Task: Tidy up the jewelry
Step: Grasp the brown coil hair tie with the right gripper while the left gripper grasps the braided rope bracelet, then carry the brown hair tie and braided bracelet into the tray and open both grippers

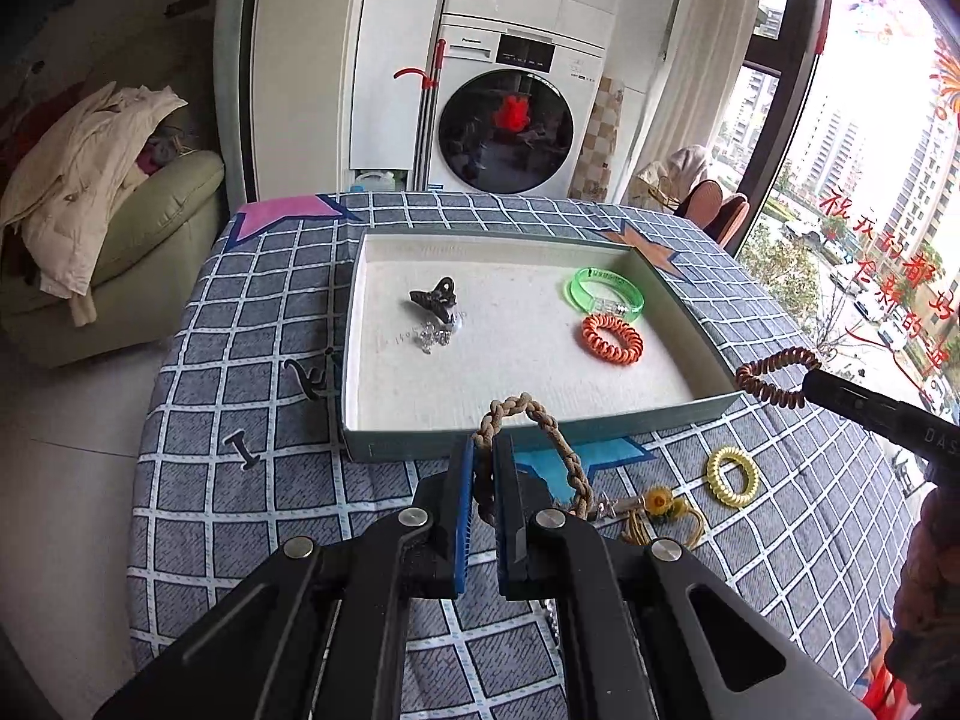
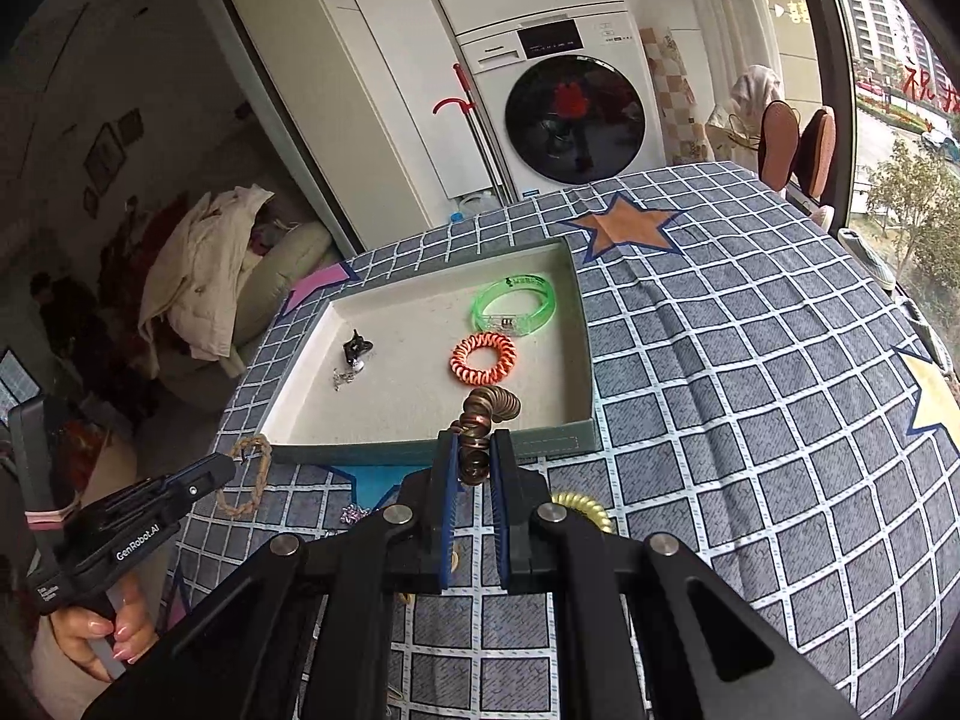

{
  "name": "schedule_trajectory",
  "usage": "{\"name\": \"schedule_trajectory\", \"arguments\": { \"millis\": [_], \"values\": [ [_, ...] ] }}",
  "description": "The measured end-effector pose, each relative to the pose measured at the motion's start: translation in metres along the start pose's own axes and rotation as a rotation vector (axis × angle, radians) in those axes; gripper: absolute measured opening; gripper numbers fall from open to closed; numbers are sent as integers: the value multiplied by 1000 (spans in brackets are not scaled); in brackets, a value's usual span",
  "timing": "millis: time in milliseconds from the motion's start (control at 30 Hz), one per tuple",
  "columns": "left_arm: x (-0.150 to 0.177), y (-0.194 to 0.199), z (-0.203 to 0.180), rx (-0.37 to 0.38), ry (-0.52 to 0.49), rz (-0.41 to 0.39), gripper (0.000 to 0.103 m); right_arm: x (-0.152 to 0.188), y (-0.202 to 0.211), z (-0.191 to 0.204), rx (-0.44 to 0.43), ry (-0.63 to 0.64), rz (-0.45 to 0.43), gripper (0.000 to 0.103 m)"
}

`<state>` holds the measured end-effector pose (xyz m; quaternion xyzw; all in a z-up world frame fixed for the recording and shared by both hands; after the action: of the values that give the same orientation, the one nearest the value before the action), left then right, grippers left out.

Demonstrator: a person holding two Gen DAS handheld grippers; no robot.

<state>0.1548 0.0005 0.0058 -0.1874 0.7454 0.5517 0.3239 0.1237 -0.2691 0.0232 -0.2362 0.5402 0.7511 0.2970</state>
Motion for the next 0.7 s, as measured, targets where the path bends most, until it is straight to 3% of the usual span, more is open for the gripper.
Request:
{"name": "schedule_trajectory", "arguments": {
  "millis": [300,700],
  "values": [
    [-44,-36,-3,-10,-45,17,26,-31,-49,20,-58,31,60,11],
    [-52,-107,4,-58,-39,128,26,-32,-124,13,-36,8,184,11]
  ]
}}
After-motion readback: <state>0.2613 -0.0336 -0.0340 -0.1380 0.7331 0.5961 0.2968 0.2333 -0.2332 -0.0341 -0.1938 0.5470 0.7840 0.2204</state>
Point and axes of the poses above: each gripper's, at about its wrist camera, not at the fingertips, and y roughly against the way its jaws point, z to its left, x to its underside, the point moved 1 cm from there along -y, roughly the way its jaws point, and after that the axes turned 1 degree about -y, right-handed, at the moved point
